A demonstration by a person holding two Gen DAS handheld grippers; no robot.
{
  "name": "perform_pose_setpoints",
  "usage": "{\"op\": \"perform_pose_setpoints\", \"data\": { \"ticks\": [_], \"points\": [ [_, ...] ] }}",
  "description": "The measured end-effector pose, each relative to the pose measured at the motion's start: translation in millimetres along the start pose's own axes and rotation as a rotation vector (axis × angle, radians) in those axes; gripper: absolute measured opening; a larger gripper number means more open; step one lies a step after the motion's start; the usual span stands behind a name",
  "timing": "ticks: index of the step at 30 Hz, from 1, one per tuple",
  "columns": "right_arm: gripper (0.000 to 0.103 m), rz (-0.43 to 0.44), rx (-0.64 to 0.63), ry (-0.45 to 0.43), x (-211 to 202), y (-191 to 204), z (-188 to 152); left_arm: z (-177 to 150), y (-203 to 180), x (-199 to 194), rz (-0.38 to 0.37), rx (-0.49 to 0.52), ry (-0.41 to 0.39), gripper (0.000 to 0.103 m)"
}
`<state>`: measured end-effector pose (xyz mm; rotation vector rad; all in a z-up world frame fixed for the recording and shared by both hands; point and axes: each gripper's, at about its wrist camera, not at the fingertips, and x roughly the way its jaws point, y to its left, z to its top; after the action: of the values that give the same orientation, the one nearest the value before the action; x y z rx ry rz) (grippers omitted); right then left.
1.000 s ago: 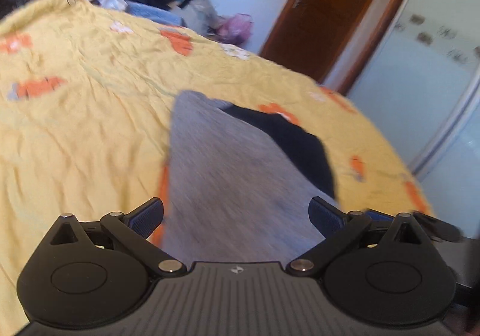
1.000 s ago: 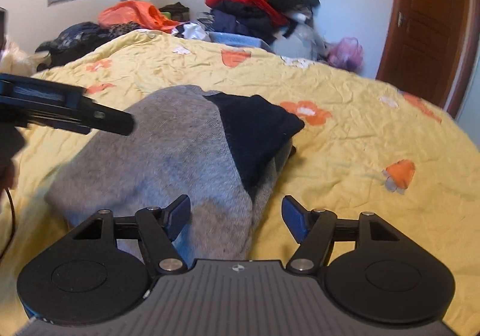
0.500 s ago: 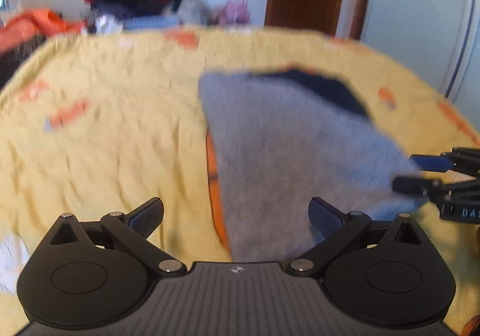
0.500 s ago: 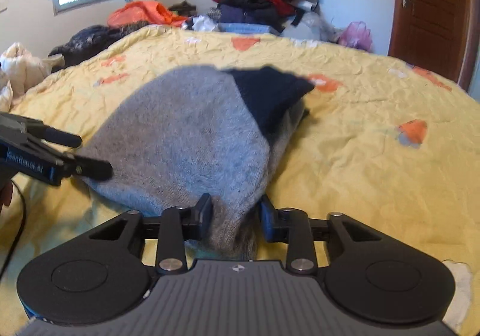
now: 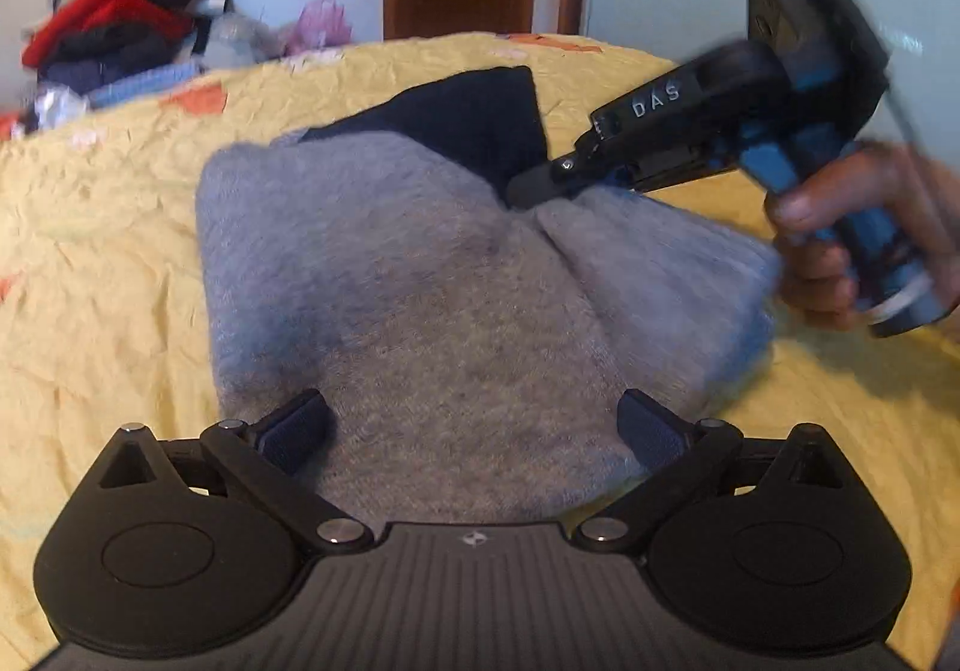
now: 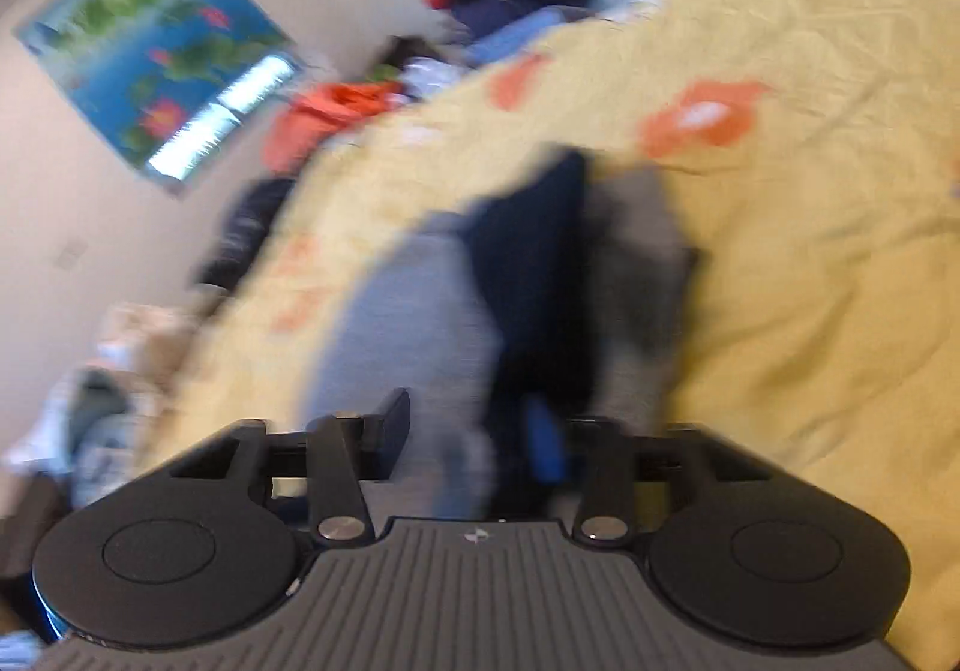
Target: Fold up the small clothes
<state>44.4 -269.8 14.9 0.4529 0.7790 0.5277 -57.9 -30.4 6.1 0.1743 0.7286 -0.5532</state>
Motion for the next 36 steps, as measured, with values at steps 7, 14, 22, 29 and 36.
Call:
{"op": "perform_pose_setpoints", "data": {
  "ticks": [7,14,22,29,36],
  "points": [
    [0.026,-0.023,-0.048,-0.063,-38,23,3,2,1,-8,-0.026,0.036,-0.032,0.103],
    [0.014,-0.1,-0.187,0.03,-4,44,-7,-3,-10,3,-0.02,0.128,-0.014,0.103],
    [0.029,-0.123,-0.152,-0.043,-30,34,0,2,10,-20,-0.026,0.078,-0.092,0.103],
    [0.076,-0.142,-0.242,-0.102,-15,43,25,59,43,4,-0.02,-0.059,-0.2,0.103],
    [0.074,0.005,-0.144,-0.062,18,37,61,97,53,55,-0.011,0.0,-0.148,0.103]
  ]
}}
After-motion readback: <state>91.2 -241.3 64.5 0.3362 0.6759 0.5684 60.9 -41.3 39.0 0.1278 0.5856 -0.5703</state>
